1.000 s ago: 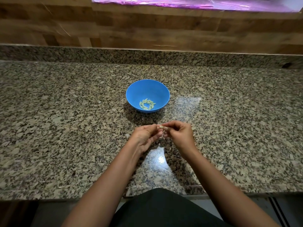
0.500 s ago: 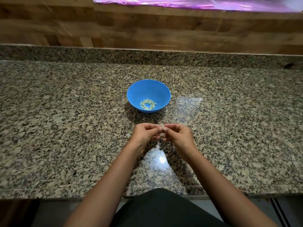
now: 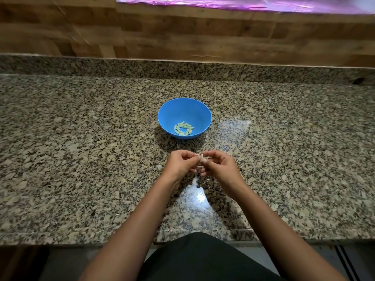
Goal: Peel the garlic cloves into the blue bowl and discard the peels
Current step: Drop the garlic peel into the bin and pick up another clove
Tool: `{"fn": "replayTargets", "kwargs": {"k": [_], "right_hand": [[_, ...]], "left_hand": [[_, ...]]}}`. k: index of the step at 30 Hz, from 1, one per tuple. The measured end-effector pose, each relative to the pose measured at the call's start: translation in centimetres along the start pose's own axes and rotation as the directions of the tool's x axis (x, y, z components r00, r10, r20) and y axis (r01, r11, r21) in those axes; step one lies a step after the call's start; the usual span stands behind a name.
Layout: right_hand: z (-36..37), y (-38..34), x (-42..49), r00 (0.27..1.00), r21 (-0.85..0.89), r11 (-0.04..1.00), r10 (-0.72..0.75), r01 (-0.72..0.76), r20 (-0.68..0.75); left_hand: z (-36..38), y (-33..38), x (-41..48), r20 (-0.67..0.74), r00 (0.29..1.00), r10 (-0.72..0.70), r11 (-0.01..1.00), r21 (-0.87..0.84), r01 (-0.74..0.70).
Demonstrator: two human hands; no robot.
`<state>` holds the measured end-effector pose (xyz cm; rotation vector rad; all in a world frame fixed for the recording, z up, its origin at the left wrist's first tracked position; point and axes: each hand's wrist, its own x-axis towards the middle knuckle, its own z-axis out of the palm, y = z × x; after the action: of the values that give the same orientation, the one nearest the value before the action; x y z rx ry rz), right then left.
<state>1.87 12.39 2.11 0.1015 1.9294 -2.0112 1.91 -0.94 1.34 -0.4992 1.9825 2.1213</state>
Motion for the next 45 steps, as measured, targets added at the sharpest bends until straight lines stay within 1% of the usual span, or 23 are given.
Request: {"fn": "replayTargets", "kwargs": {"k": [4,7,10,14,17,20,22,26,29,30,31,32,33,34,35,36,38,39,42,43,45], "right_hand": [[0.0,0.0,0.3,1.0,-0.014,1.0,0.021,-0.021,0.006],[-0.1,-0.2,0.4,0.998,0.072,0.995,0.067,-0.067,0.001],[-0.3,-0.6,0.4,0.991,0.149,0.981,0.128,-0.121,-0.038],[-0.7,-0.8,0.5,0.982,0.234,0.959,0.179,-0.163,-0.051],[-0.8,-0.7,0.5,0.983,0.198,0.968,0.171,-0.156,-0.063],[-0.9,-0.6,0.4,0.989,0.119,0.985,0.132,-0.124,-0.06],[-0.9,-0.6,0.4,0.991,0.11,0.987,0.126,-0.12,-0.05],[-0.6,-0.9,0.4,0.991,0.231,0.965,0.132,-0.127,-0.004],[-0.9,-1.0,0.5,0.989,0.306,0.941,0.15,-0.146,0.009],[-1.0,-0.9,0.6,0.987,0.317,0.936,0.161,-0.154,0.003],[-1.1,-0.8,0.7,0.985,0.326,0.932,0.173,-0.161,-0.006],[-1.2,-0.7,0.9,0.983,0.336,0.927,0.184,-0.168,-0.017],[-1.4,-0.5,1.0,0.98,0.344,0.923,0.196,-0.174,-0.03],[-1.6,-0.3,1.1,0.978,0.34,0.923,0.205,-0.177,-0.047],[-1.9,-0.2,1.3,0.975,0.313,0.933,0.209,-0.177,-0.072],[-2.2,0.0,1.5,0.973,0.248,0.953,0.204,-0.173,-0.106],[-3.0,0.2,2.0,0.971,-0.001,0.989,0.148,-0.151,-0.189],[-3.3,0.2,2.4,0.969,-0.136,0.981,0.103,-0.136,-0.224],[-3.8,0.2,3.9,0.955,-0.438,0.893,-0.036,-0.101,-0.293],[-3.8,0.2,4.6,0.95,-0.507,0.857,-0.077,-0.092,-0.302],[-3.9,0.2,5.9,0.942,-0.571,0.816,-0.123,-0.083,-0.313]], "left_hand": [[0.1,-0.4,0.0,-0.006,0.998,0.061,0.997,0.056,-0.06],[0.0,-0.4,-0.1,0.001,0.996,0.084,0.993,0.078,-0.084],[-0.1,-0.4,0.0,-0.018,0.994,0.109,0.989,0.106,-0.106],[0.1,-0.2,-0.2,0.06,0.992,0.107,0.991,0.072,-0.112],[0.3,-0.1,-0.2,0.063,0.992,0.113,0.993,0.015,-0.114],[0.5,0.1,-0.1,0.053,0.993,0.102,0.992,-0.077,-0.098],[0.6,0.2,0.0,0.043,0.994,0.102,0.99,-0.105,-0.097],[0.7,0.0,0.1,0.006,0.995,0.098,0.989,-0.108,-0.097],[0.6,-0.1,0.0,-0.001,0.997,0.071,0.98,-0.188,-0.07],[0.6,-0.2,0.1,-0.013,0.997,0.077,0.982,-0.172,-0.078],[0.6,-0.4,0.1,-0.035,0.995,0.096,0.991,-0.094,-0.099],[0.5,-0.5,0.3,-0.062,0.989,0.135,0.99,0.056,-0.131],[0.5,-0.6,0.4,-0.078,0.979,0.19,0.953,0.254,-0.165],[0.4,-0.7,0.4,-0.074,0.966,0.25,0.878,0.438,-0.193],[0.5,-0.8,0.4,-0.053,0.954,0.296,0.796,0.565,-0.216],[0.5,-0.9,0.5,-0.025,0.947,0.32,0.735,0.638,-0.231],[0.8,-1.1,0.6,0.012,0.943,0.333,0.651,0.72,-0.239],[1.0,-1.2,0.7,0.023,0.941,0.336,0.615,0.752,-0.238],[1.3,-1.6,1.2,0.07,0.94,0.335,0.5,0.832,-0.24],[1.3,-1.6,1.4,0.079,0.937,0.339,0.469,0.849,-0.241],[1.4,-1.6,1.6,0.092,0.935,0.343,0.433,0.867,-0.245]]}}
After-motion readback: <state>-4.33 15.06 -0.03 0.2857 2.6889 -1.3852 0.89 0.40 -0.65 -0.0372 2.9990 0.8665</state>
